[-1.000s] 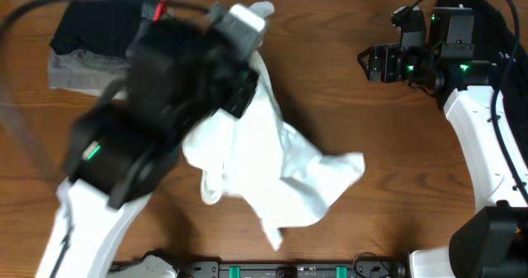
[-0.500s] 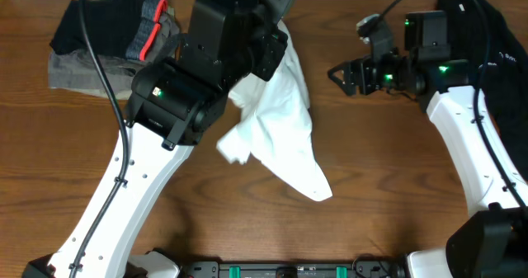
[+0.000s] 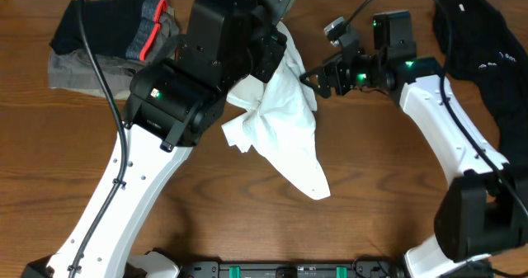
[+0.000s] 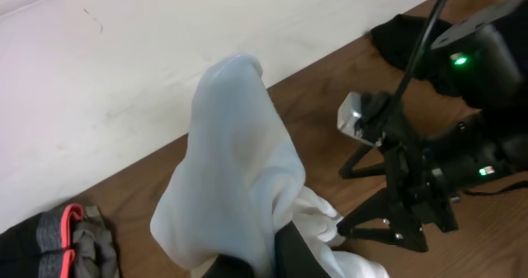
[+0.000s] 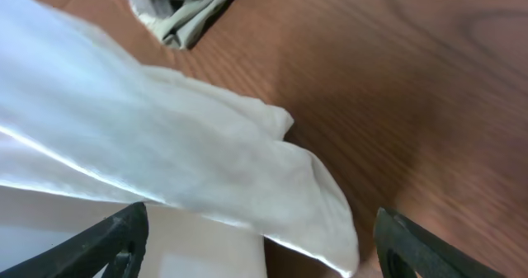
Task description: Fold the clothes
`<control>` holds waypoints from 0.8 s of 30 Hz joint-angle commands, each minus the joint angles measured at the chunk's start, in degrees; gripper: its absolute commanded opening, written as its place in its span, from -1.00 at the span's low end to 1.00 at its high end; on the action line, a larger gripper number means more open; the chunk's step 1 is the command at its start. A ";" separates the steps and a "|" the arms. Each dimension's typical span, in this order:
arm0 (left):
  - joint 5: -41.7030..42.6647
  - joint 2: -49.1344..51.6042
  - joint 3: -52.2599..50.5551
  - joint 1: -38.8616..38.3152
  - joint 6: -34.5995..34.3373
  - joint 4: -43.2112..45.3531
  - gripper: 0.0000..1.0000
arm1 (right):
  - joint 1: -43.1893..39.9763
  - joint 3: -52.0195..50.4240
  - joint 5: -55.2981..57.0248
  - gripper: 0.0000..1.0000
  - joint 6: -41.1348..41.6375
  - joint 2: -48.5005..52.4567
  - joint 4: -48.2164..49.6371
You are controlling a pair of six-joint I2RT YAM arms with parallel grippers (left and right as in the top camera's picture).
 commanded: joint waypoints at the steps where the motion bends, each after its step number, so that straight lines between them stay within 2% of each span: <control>1: -0.24 -1.90 0.55 0.44 0.76 0.31 -0.88 | 0.94 -0.02 -3.43 0.72 -5.22 2.78 0.13; 11: -0.24 -4.15 0.55 0.44 0.74 0.31 -0.88 | 1.11 -0.02 -3.34 0.54 -13.22 10.80 0.59; 16: -0.24 -5.44 0.55 0.44 0.74 0.28 -0.88 | 1.14 -0.02 -3.39 0.51 -13.66 12.68 2.78; 24: -0.20 -6.19 0.55 0.39 0.50 0.33 -0.88 | 1.29 -0.02 -4.68 0.15 -13.66 13.18 3.69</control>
